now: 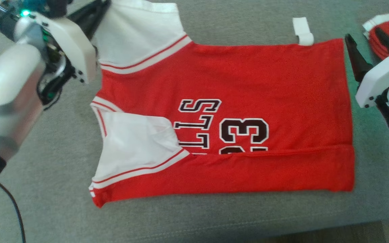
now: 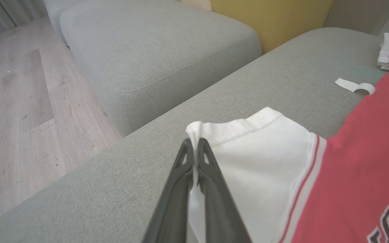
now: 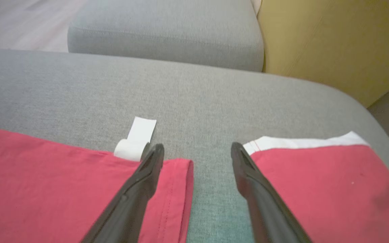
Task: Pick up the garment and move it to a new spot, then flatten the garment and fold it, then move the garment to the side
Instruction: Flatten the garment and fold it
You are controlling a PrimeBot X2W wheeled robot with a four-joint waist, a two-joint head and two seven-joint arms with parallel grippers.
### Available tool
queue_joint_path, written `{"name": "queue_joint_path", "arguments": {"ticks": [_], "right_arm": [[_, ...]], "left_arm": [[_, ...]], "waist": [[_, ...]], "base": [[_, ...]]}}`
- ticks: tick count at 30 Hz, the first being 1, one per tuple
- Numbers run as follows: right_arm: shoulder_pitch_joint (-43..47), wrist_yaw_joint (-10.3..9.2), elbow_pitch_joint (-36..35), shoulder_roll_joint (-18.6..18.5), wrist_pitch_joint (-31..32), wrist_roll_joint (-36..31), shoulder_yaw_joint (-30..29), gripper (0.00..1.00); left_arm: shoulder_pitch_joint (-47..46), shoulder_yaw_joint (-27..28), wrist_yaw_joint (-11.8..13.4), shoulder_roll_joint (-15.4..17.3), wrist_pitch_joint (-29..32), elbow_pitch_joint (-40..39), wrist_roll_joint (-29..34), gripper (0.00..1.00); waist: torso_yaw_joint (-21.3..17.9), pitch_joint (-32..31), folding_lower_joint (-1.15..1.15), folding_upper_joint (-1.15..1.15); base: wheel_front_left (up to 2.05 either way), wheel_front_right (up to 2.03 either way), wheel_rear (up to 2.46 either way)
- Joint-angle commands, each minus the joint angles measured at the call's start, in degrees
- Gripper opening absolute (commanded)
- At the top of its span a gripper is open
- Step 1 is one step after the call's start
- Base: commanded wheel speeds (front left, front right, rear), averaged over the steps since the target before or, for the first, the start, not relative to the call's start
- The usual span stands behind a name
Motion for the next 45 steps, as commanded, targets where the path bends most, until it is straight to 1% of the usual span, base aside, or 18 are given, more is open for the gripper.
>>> {"name": "queue_joint_path", "arguments": {"ticks": [1, 4, 7, 8, 13, 19, 27, 28, 29, 30, 35, 36, 39, 45], "right_arm": [[-2.2, -0.05, -0.6, -1.7, 0.5, 0.9, 1.2, 1.00], [-3.6, -0.05, 2.9, -3.5, 1.1, 2.3, 3.1, 1.00], [-5.1, -0.05, 6.4, -4.6, 1.7, 3.3, 5.2, 1.00], [-5.1, -0.05, 6.4, -4.6, 1.7, 3.3, 5.2, 1.00], [-7.6, -0.05, 12.1, -5.1, 2.0, 4.7, 7.8, 1.00], [-10.2, -0.05, 17.0, -5.1, 1.7, 6.2, 10.2, 1.00], [-12.1, -0.05, 21.5, -5.4, 4.7, 9.6, 14.6, 1.00], [-12.3, -0.05, 21.6, -5.5, 5.0, 10.2, 15.3, 0.76], [-12.3, -0.05, 21.5, -5.6, 5.3, 10.6, 16.3, 0.11], [-12.4, -0.05, 21.4, -5.9, 5.4, 11.0, 17.2, 0.00], [-14.2, -0.05, 21.0, -7.0, 3.2, 13.1, 18.7, 0.00], [-15.2, -0.05, 20.9, -7.4, 1.3, 13.4, 19.1, 0.00], [-17.0, -0.05, 20.9, -7.5, -1.9, 13.3, 19.3, 0.00], [-21.3, -0.05, 22.1, -7.0, -7.5, 12.9, 19.5, 0.00]], "left_arm": [[-1.5, 1.7, 0.1, 1.6, -0.7, -1.5, 0.4, 0.00], [-0.6, 1.0, 0.4, 1.5, -0.8, -3.9, 0.8, 0.00], [0.4, 0.1, 0.5, 1.5, -0.2, -5.8, 1.1, 0.00], [0.4, 0.1, 0.5, 1.5, -0.2, -5.8, 1.1, 0.00], [1.1, -0.5, 1.3, 1.5, 0.1, -8.0, 1.4, 0.00], [0.8, -0.6, 1.7, 1.6, 0.5, -9.5, 1.3, 0.00], [0.0, -0.4, 1.9, 1.9, 0.9, -9.8, 1.1, 0.00], [-0.1, -0.4, 1.9, 2.0, 0.9, -9.7, 1.0, 0.00], [-0.2, -0.4, 1.9, 2.0, 0.9, -9.4, 1.0, 0.00], [-0.3, -0.3, 2.0, 2.1, 0.9, -9.2, 1.0, 0.00], [-1.0, 0.2, 2.6, 2.3, 0.2, -7.0, 0.9, 0.00], [-1.4, 0.5, 2.9, 2.2, -0.2, -5.9, 1.0, 0.00], [-2.5, 1.0, 3.3, 2.2, -1.1, -3.9, 1.2, 0.00], [-5.7, 2.8, 4.4, 1.5, -3.5, 0.7, 1.4, 0.00]], "waist": [[1.4, -0.5, 0.00, 0.00], [2.7, -0.3, 0.00, 0.00], [3.5, 0.0, 0.00, 0.00], [3.5, 0.0, 0.00, 0.00], [4.2, 0.6, 0.00, 0.00], [4.9, 1.3, 0.00, 0.00], [5.0, 2.3, 0.00, 0.00], [5.0, 2.4, 0.00, 0.00], [4.9, 2.5, 0.00, 0.00], [4.8, 2.5, 0.00, 0.00], [4.2, 2.9, 0.00, 0.00], [4.0, 3.0, 0.00, 0.00], [3.7, 3.2, 0.00, 0.00], [3.2, 4.1, 0.00, 0.00]], "base": [[0.00, 0.00, 0.00], [0.00, 0.00, 0.00], [0.00, 0.00, 0.00], [0.00, 0.00, 0.00], [0.00, 0.00, 0.00], [0.00, 0.00, 0.00], [0.00, 0.00, 0.00], [0.00, 0.00, 0.00], [0.00, 0.00, 0.00], [0.00, 0.00, 0.00], [0.00, 0.00, 0.00], [0.00, 0.00, 0.00], [0.00, 0.00, 0.00], [0.00, 0.00, 0.00]]}}
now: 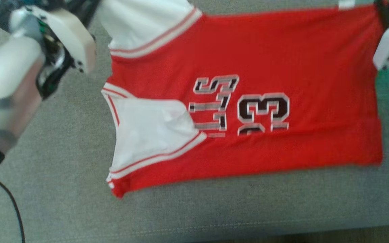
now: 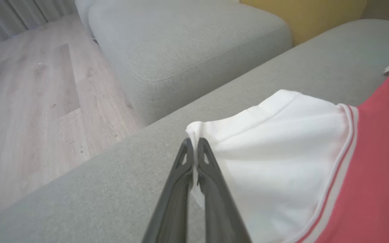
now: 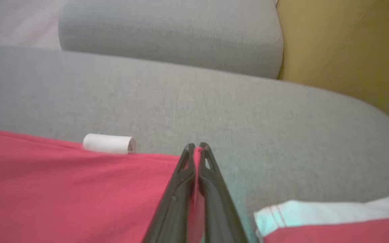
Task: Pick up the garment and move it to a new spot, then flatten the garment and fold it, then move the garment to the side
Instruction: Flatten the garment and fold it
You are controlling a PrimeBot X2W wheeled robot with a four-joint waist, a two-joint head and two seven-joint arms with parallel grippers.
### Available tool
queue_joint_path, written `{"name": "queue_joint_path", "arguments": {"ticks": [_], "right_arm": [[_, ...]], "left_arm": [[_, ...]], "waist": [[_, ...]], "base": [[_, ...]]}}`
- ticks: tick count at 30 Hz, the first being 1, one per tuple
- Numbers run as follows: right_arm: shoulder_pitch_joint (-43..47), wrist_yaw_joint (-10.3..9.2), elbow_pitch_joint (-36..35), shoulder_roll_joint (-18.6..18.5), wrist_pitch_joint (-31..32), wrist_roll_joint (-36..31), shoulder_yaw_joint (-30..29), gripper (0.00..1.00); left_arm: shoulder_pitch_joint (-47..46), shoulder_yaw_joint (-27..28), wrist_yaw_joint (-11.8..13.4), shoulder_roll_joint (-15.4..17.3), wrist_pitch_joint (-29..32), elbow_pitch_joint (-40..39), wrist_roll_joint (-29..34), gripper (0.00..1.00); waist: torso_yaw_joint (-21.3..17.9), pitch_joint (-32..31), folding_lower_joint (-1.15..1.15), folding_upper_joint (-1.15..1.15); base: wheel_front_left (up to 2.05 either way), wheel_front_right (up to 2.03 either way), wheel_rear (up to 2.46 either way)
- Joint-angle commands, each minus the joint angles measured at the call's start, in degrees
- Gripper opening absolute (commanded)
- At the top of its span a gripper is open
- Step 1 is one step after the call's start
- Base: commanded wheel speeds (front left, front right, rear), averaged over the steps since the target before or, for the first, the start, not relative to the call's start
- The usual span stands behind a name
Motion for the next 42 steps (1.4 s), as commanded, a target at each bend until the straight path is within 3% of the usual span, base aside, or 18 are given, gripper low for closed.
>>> {"name": "queue_joint_path", "arguments": {"ticks": [1, 15, 21, 34, 42], "right_arm": [[-2.2, -0.05, -0.5, -0.9, -2.1, -0.4, 0.4, 0.00], [-9.9, -0.05, 3.6, 1.8, -14.8, -1.1, 0.2, 0.00], [-5.9, -0.05, 3.9, 0.5, -17.7, 0.8, 2.4, 0.00], [6.4, -0.05, -3.4, -5.6, -14.9, 8.6, 10.2, 0.00], [12.1, -0.05, -6.7, -10.6, -8.7, 12.3, 16.2, 0.00]], "left_arm": [[-4.9, 3.3, 0.8, 1.8, -1.3, 1.3, 0.2, 0.00], [-9.7, 10.9, 4.3, -1.1, -4.6, 4.6, 4.1, 0.00], [-3.7, 13.0, 2.5, -1.7, -4.6, 1.3, 7.7, 0.00], [10.4, 12.1, -0.4, 3.6, -4.5, -7.6, 10.2, 0.00], [18.4, 7.4, -1.7, 8.2, 1.9, -17.0, 8.5, 0.00]], "waist": [[-0.2, 0.4, 0.00, 0.00], [-0.7, 0.8, 0.00, 0.00], [0.2, -1.9, 0.00, 0.00], [1.4, -9.2, 0.00, 0.00], [2.1, -10.9, 0.00, 0.00]], "base": [[0.00, 0.00, 0.00], [0.00, 0.00, 0.00], [0.00, 0.00, 0.00], [0.00, 0.00, 0.00], [0.00, 0.00, 0.00]]}}
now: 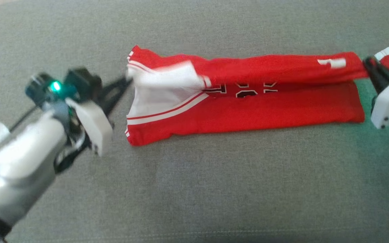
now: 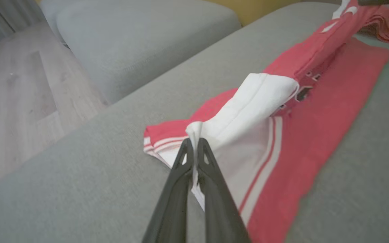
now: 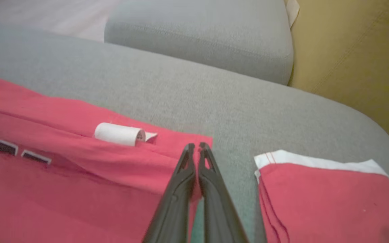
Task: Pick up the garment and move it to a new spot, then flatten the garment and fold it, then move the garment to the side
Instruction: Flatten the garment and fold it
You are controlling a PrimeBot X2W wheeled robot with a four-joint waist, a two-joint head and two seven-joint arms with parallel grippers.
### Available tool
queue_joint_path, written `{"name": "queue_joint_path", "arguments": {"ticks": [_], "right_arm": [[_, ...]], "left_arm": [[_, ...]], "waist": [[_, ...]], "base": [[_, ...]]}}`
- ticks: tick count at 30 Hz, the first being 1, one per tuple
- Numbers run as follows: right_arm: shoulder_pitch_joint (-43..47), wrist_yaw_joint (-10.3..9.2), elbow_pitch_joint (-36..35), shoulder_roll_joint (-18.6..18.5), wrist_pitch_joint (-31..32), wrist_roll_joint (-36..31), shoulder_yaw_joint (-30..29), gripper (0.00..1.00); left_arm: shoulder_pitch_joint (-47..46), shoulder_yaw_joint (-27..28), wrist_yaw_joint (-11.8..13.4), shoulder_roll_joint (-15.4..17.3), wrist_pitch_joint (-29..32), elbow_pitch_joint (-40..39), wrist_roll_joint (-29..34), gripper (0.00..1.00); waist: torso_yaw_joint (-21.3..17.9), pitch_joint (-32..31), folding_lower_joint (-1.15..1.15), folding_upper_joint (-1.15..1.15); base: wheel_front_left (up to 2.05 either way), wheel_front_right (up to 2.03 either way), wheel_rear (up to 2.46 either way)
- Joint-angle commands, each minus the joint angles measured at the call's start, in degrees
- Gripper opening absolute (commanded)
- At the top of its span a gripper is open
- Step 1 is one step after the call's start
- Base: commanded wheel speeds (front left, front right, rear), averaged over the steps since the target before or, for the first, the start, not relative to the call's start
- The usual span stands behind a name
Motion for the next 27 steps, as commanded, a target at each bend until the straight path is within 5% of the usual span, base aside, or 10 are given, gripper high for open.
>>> {"name": "queue_joint_path", "arguments": {"ticks": [1, 21, 22, 23, 24, 27], "right_arm": [[1.4, -0.05, -1.3, -2.4, 0.8, 0.8, 0.8, 0.00], [4.0, -0.05, -6.8, -8.1, 12.5, 7.9, 9.7, 0.00], [3.9, -0.05, -6.6, -8.1, 12.5, 8.0, 9.6, 0.35], [3.9, -0.05, -6.1, -7.9, 13.0, 8.5, 9.4, 1.00], [3.9, -0.05, -5.9, -7.6, 13.4, 8.9, 9.3, 1.00], [4.0, -0.05, -5.5, -7.2, 14.9, 9.7, 9.2, 1.00]], "left_arm": [[-1.3, 1.9, -0.1, 3.2, 0.7, -2.1, -0.6, 0.00], [4.0, -2.4, -0.5, 6.3, 8.6, -9.0, -4.2, 0.00], [4.3, -2.4, -0.2, 6.2, 8.8, -8.9, -4.5, 0.00], [4.4, -2.4, 0.1, 6.2, 8.8, -8.8, -4.4, 0.76], [4.5, -2.4, 0.5, 6.2, 8.7, -8.8, -4.2, 1.00], [5.2, -2.2, 1.6, 6.1, 7.9, -8.7, -4.4, 1.00]], "waist": [[0.1, -0.1, 0.00, 0.00], [-1.0, -0.6, 0.00, 0.00], [-1.1, -0.8, 0.00, 0.00], [-1.3, -0.9, 0.00, 0.00], [-1.5, -1.1, 0.00, 0.00], [-2.0, -1.8, 0.00, 0.00]], "base": [[0.00, 0.00, 0.00], [0.00, 0.00, 0.00], [0.00, 0.00, 0.00], [0.00, 0.00, 0.00], [0.00, 0.00, 0.00], [0.00, 0.00, 0.00]]}}
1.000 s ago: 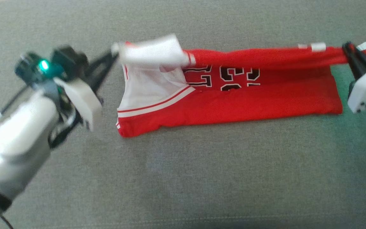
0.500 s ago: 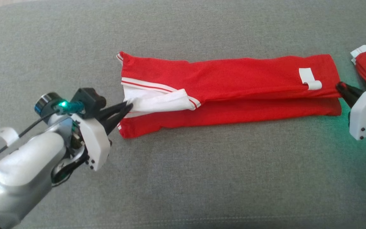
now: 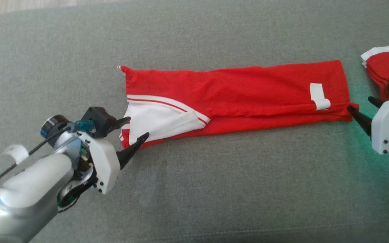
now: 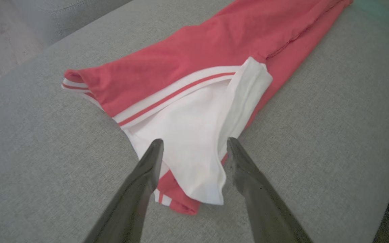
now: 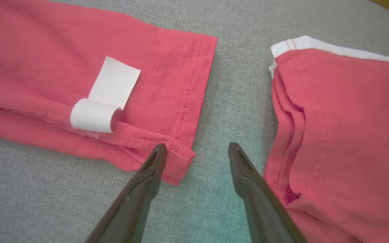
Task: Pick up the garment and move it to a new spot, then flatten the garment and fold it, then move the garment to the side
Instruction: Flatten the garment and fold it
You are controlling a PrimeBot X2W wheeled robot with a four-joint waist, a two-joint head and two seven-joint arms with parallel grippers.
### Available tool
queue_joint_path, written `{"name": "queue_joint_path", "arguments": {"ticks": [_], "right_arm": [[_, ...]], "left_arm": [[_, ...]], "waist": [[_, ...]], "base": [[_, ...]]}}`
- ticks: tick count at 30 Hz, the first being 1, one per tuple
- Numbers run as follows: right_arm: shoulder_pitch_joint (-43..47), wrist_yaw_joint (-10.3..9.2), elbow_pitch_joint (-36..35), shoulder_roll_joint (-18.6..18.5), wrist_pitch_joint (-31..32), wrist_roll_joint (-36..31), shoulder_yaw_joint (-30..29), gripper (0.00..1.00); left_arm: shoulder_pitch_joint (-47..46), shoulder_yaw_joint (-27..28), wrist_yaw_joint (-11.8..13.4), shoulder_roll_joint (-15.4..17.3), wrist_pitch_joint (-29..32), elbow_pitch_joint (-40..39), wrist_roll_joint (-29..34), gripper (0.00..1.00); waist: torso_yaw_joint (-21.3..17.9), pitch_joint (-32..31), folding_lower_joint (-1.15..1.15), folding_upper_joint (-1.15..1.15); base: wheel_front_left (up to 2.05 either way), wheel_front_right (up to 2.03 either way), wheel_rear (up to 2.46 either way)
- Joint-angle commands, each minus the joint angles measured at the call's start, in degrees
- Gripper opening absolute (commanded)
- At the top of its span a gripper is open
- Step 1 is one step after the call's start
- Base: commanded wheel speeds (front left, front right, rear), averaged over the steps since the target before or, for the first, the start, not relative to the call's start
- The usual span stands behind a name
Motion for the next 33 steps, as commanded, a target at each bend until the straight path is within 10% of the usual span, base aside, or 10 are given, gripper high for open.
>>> {"name": "queue_joint_path", "arguments": {"ticks": [1, 12, 20, 33], "right_arm": [[1.5, -0.05, -0.6, -1.9, 0.2, 0.3, -0.2, 1.00], [3.0, -0.05, -2.0, -1.9, -1.9, 3.2, -4.7, 1.00], [6.6, -0.05, -2.4, 4.7, -19.7, 1.3, -15.7, 1.00], [18.4, -0.05, -9.0, 22.6, -28.6, -11.2, -35.6, 1.00]], "left_arm": [[-1.4, 2.9, 0.8, 2.4, -1.0, -1.0, -0.1, 1.00], [2.6, 10.8, 10.4, 0.0, -11.8, 1.3, -4.2, 1.00], [12.0, 30.0, 18.0, -7.4, -15.0, -4.4, -3.2, 1.00], [32.2, 55.1, 10.5, -24.2, -15.0, -14.1, 14.0, 1.00]], "waist": [[-0.3, -0.6, 0.00, 0.00], [-2.0, -5.7, 0.00, 0.00], [-2.7, -9.0, 0.00, 0.00], [-2.9, -10.4, 0.00, 0.00]], "base": [[0.00, 0.00, 0.00], [0.00, 0.00, 0.00], [0.00, 0.00, 0.00], [0.00, 0.00, 0.00]]}}
